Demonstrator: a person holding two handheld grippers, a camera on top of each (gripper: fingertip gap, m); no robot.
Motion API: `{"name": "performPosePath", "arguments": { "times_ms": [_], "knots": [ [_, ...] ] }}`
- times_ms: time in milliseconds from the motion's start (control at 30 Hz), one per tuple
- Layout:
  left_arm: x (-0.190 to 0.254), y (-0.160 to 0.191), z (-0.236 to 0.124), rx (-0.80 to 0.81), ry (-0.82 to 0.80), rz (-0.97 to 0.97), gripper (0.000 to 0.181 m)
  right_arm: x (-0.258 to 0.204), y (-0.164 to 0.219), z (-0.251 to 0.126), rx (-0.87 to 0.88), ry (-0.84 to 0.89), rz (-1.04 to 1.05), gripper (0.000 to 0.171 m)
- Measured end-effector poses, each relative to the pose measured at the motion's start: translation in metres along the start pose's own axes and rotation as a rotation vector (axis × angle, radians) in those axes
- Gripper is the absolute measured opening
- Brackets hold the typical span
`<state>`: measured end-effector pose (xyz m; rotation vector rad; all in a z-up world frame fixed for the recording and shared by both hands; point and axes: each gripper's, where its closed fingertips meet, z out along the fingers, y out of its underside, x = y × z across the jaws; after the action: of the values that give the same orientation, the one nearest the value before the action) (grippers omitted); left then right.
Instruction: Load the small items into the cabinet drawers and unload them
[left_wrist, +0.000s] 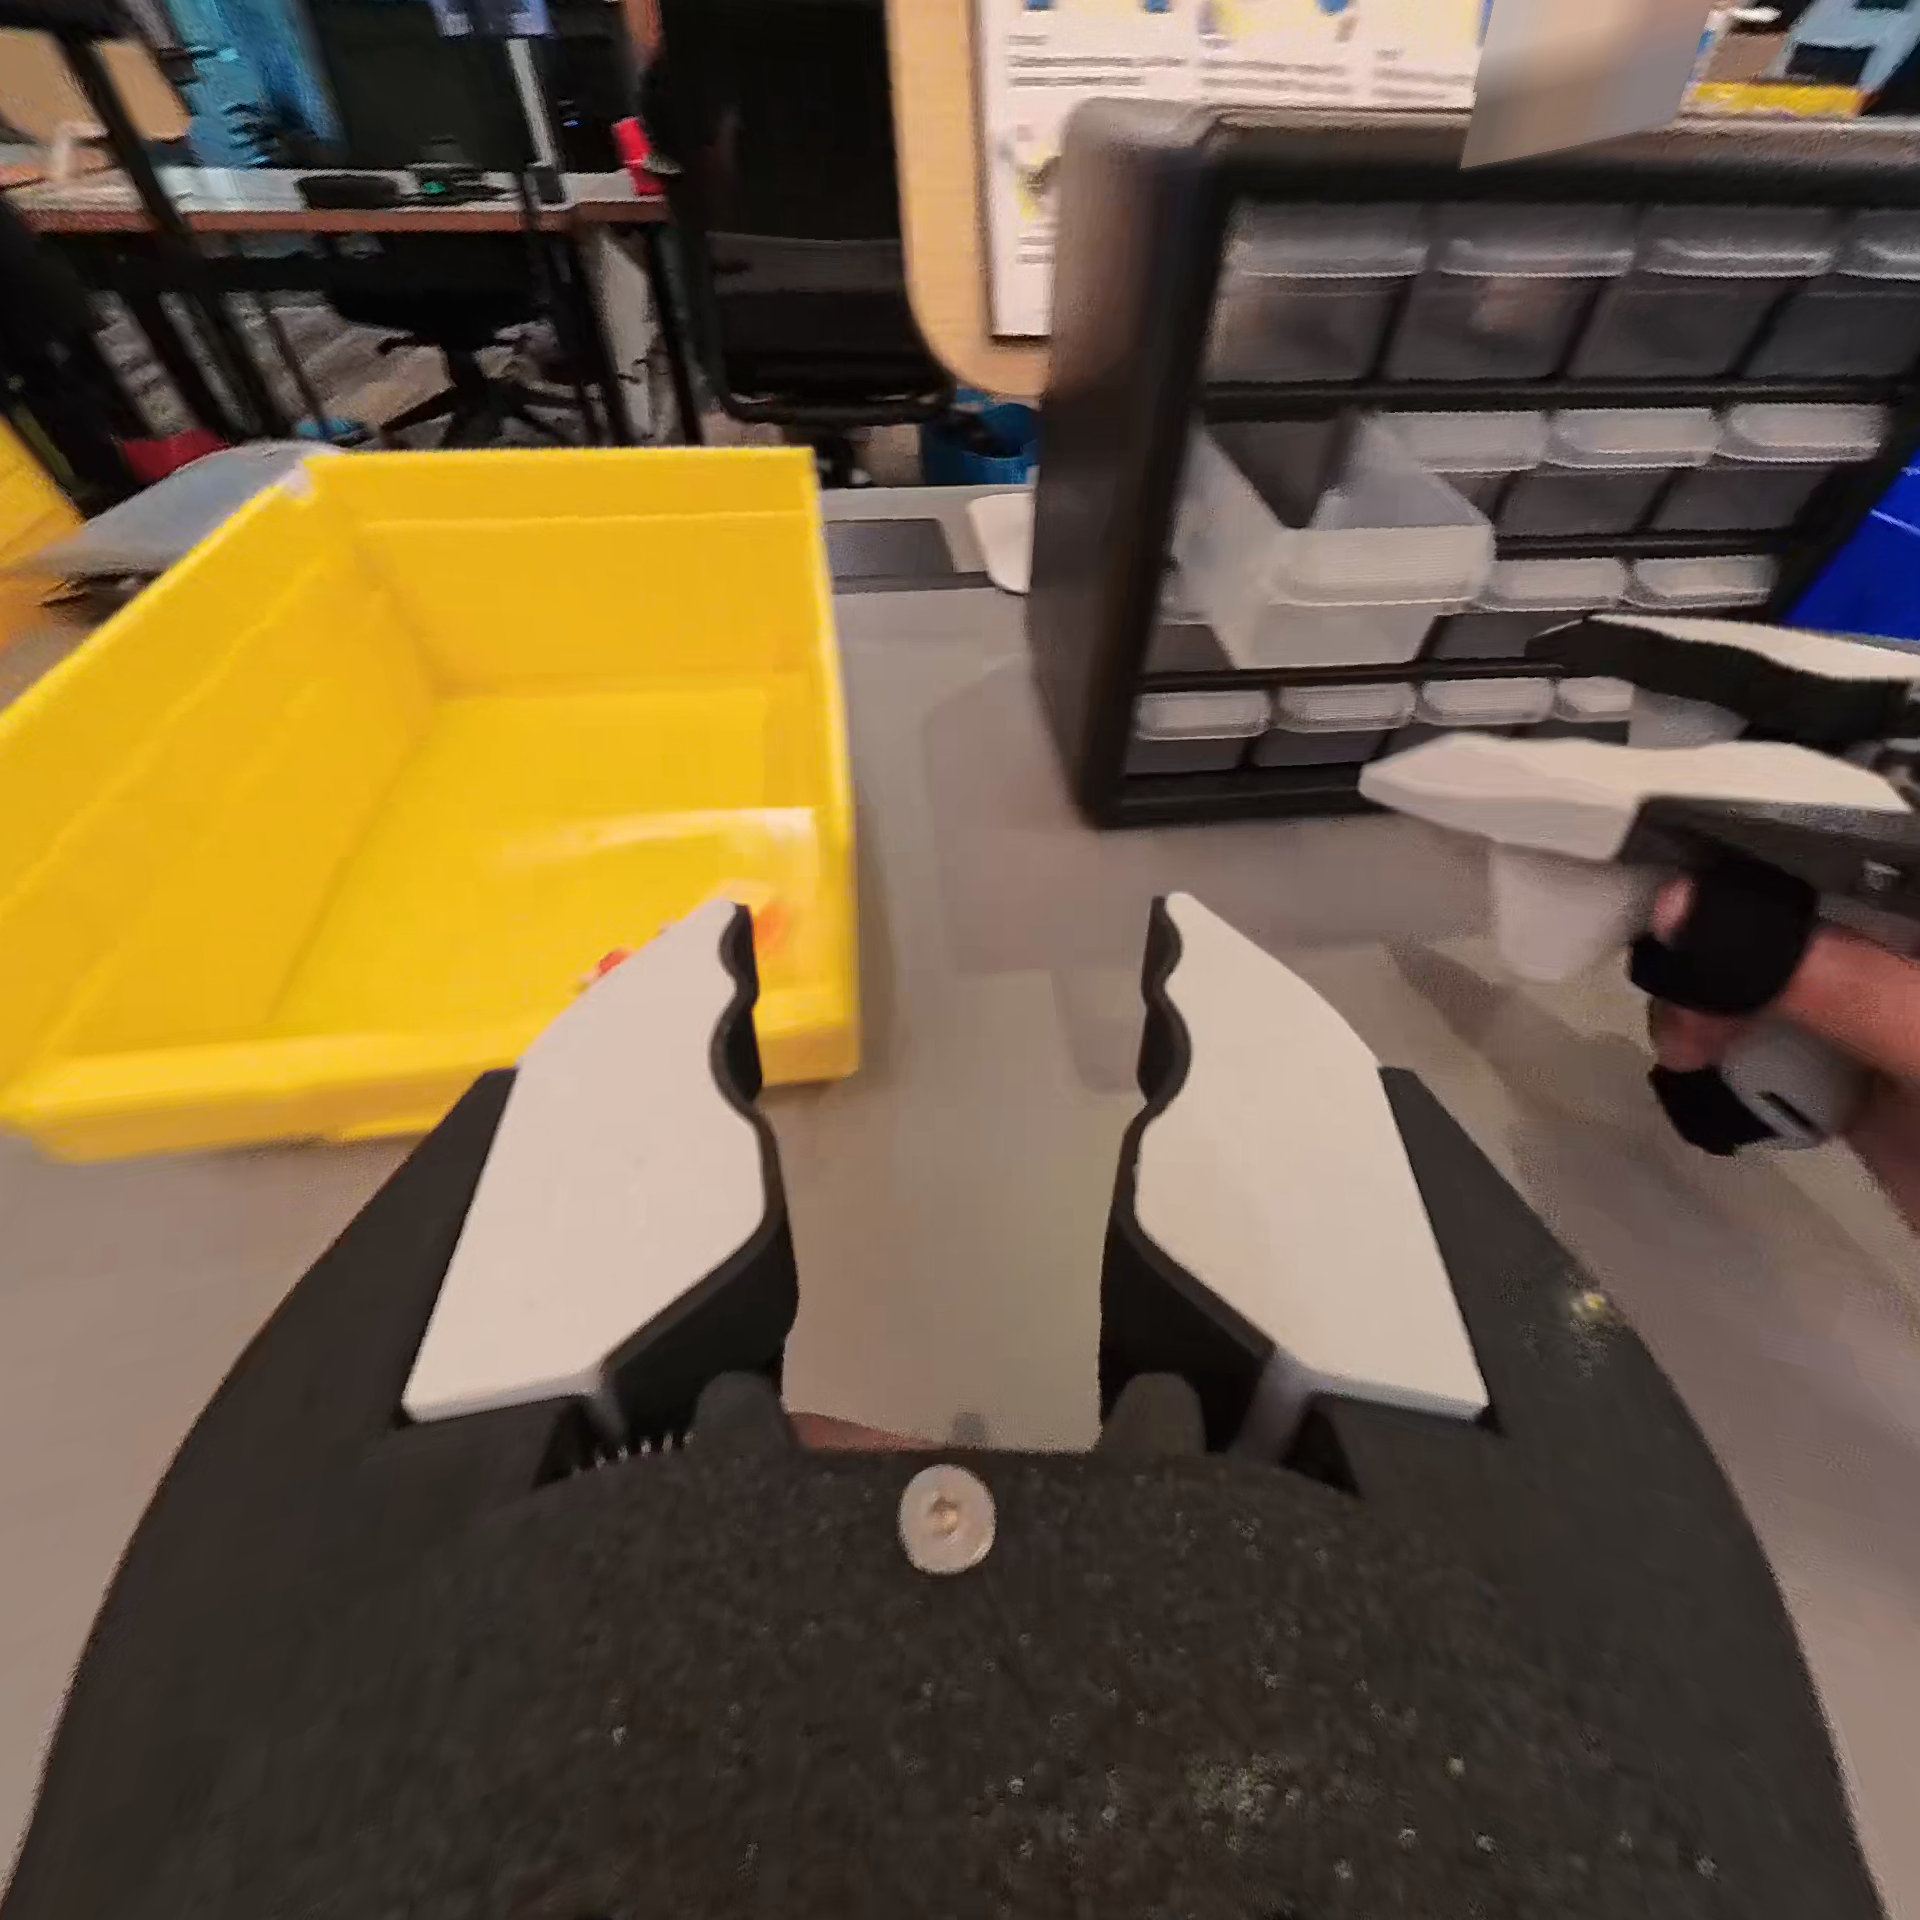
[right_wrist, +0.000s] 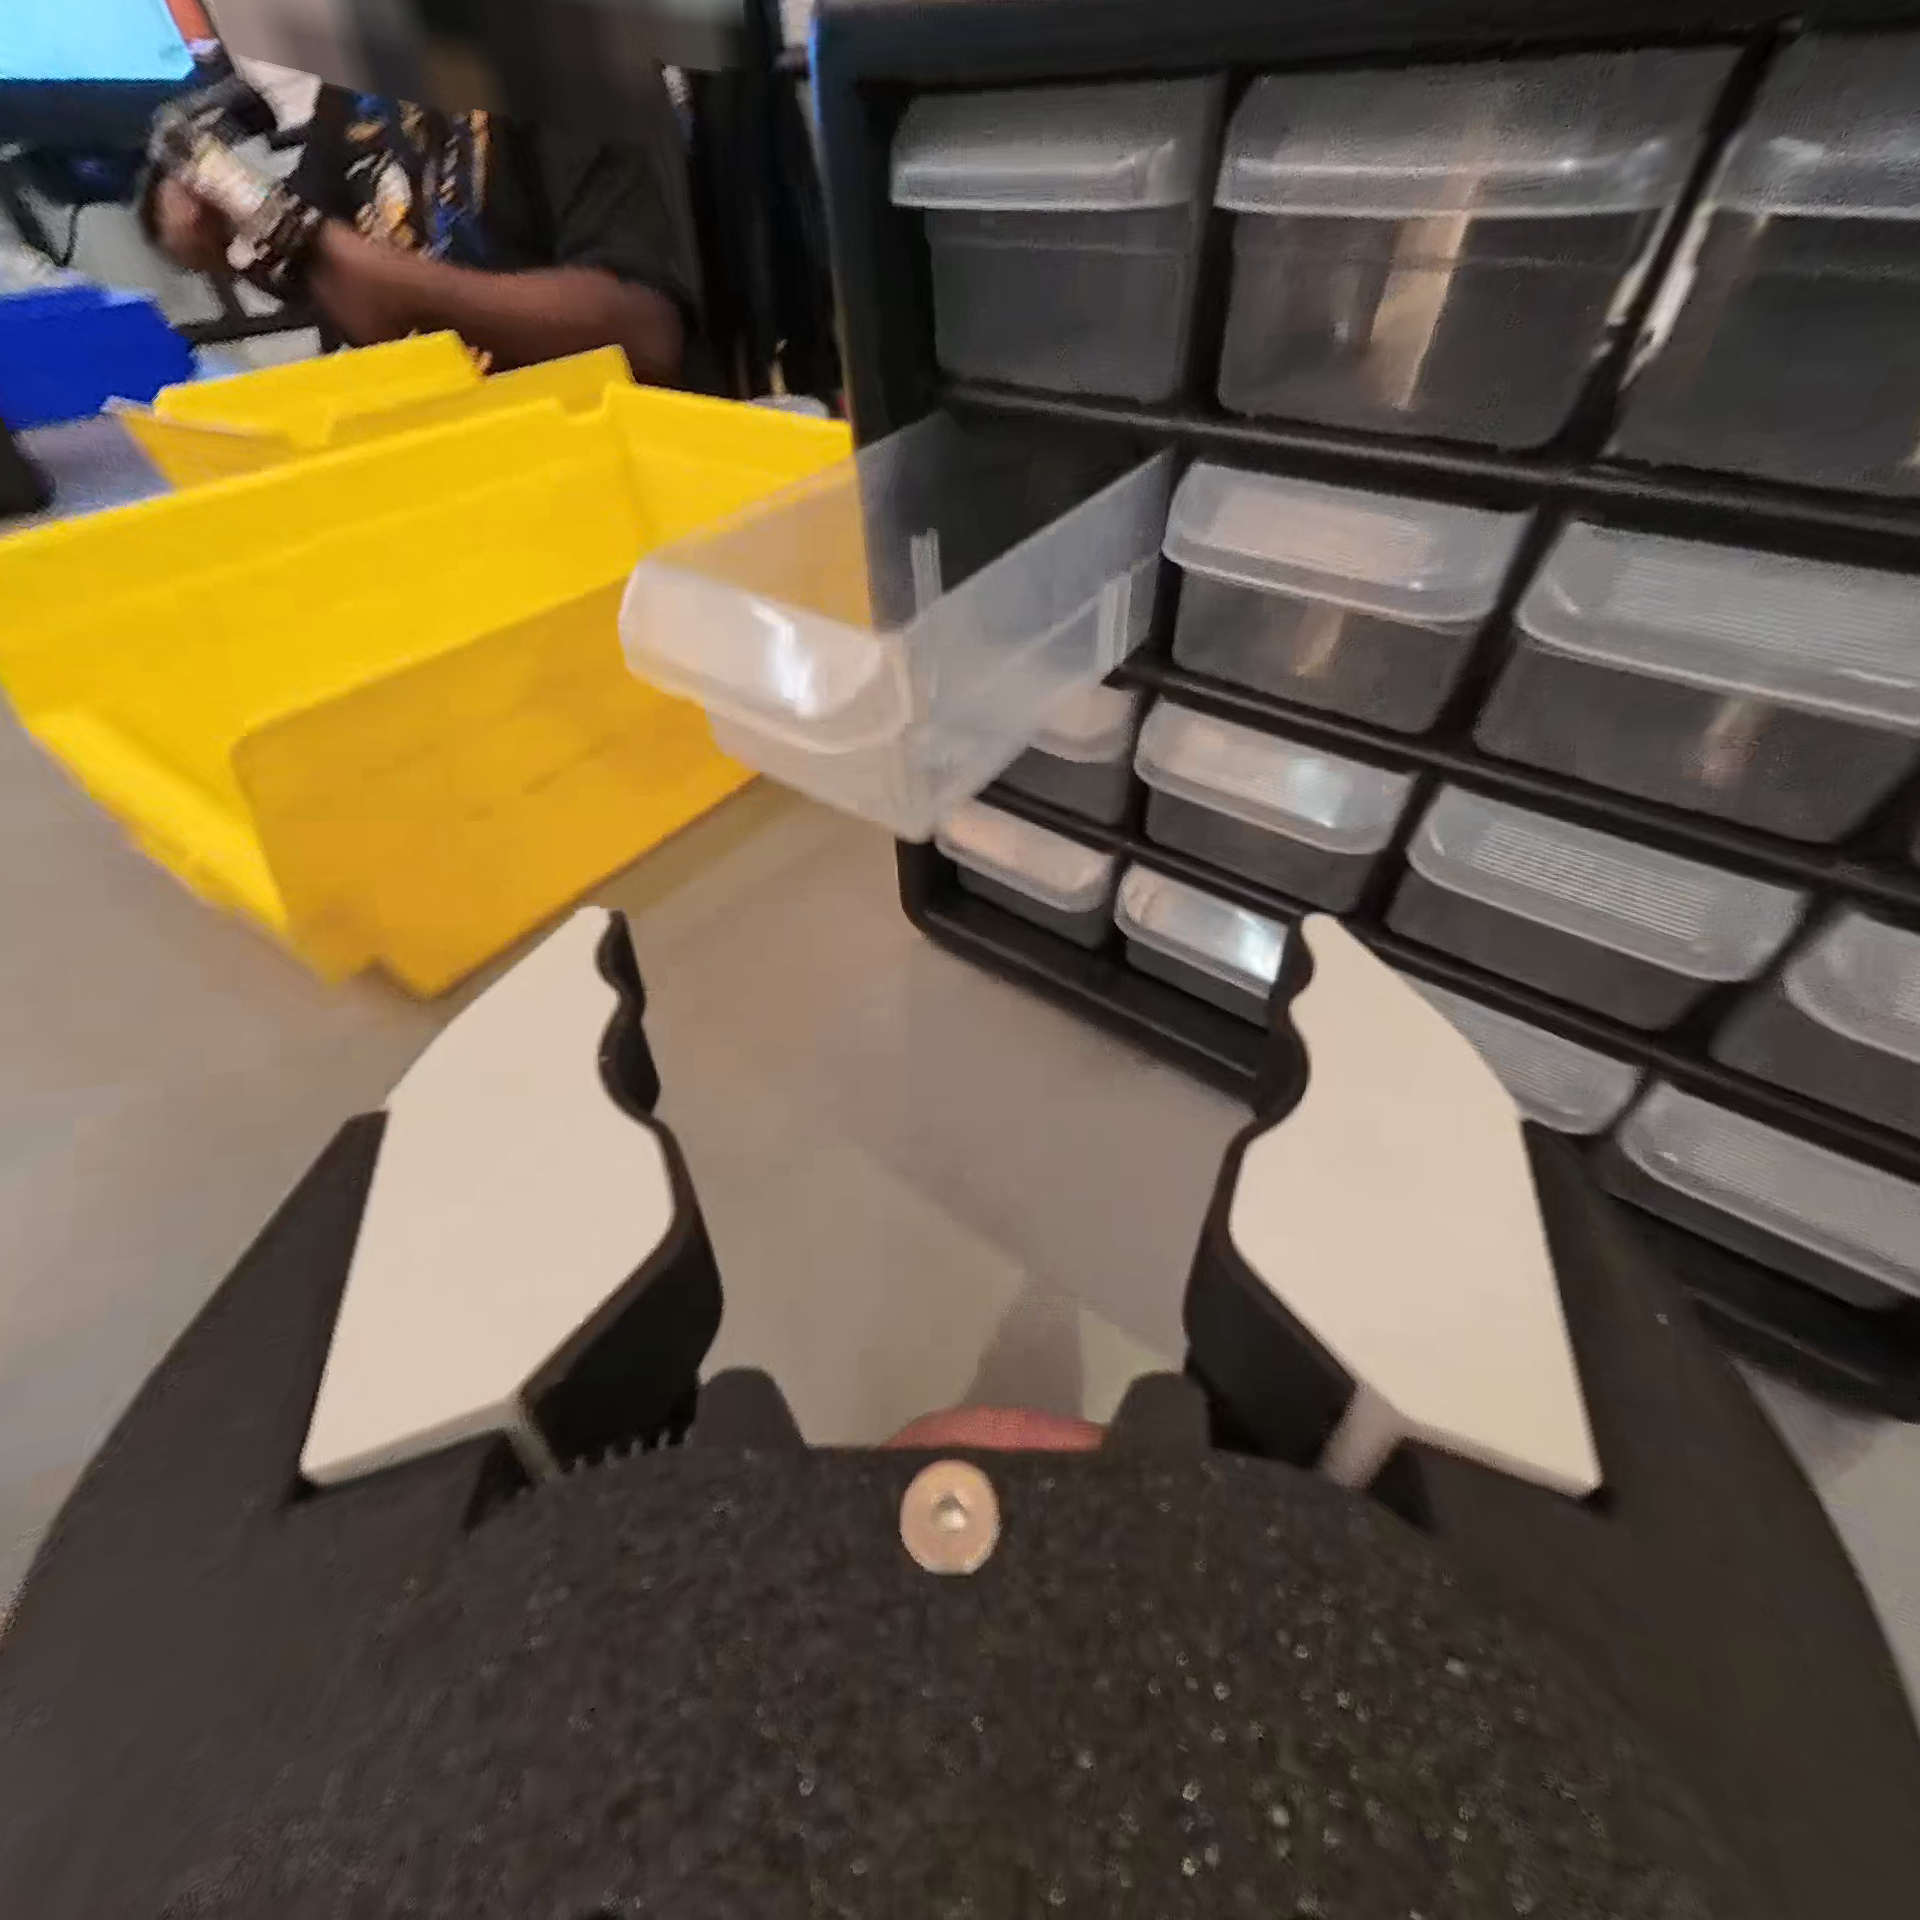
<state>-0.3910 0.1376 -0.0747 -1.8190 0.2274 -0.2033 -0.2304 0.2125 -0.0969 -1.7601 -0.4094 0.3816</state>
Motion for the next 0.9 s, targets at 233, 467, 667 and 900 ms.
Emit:
{"name": "performPosePath", "arguments": {
  "times_ms": [233, 467, 667, 900],
  "knots": [
    [-0.031, 0.012, -0.017, 0.009, -0.083, -0.009, 0.069, -0.019, -0.028, 0.032, 0.136, 0.19, 0.072, 0.111],
    [-0.059, 0.019, -0.013, -0.136, -0.027, 0.002, 0.065, -0.011, -0.032, 0.042, 0.157, 0.278, 0.06, 0.074],
    [-0.112, 0.028, 0.001, -0.475, 0.061, 0.216, 0.058, -0.01, -0.032, 0.038, 0.178, 0.298, 0.045, 0.071],
    [-0.095, 0.005, 0.049, -0.614, 0.381, 0.365, 0.048, -0.01, -0.032, 0.038, 0.172, 0.296, 0.051, 0.071]
  ]
}}
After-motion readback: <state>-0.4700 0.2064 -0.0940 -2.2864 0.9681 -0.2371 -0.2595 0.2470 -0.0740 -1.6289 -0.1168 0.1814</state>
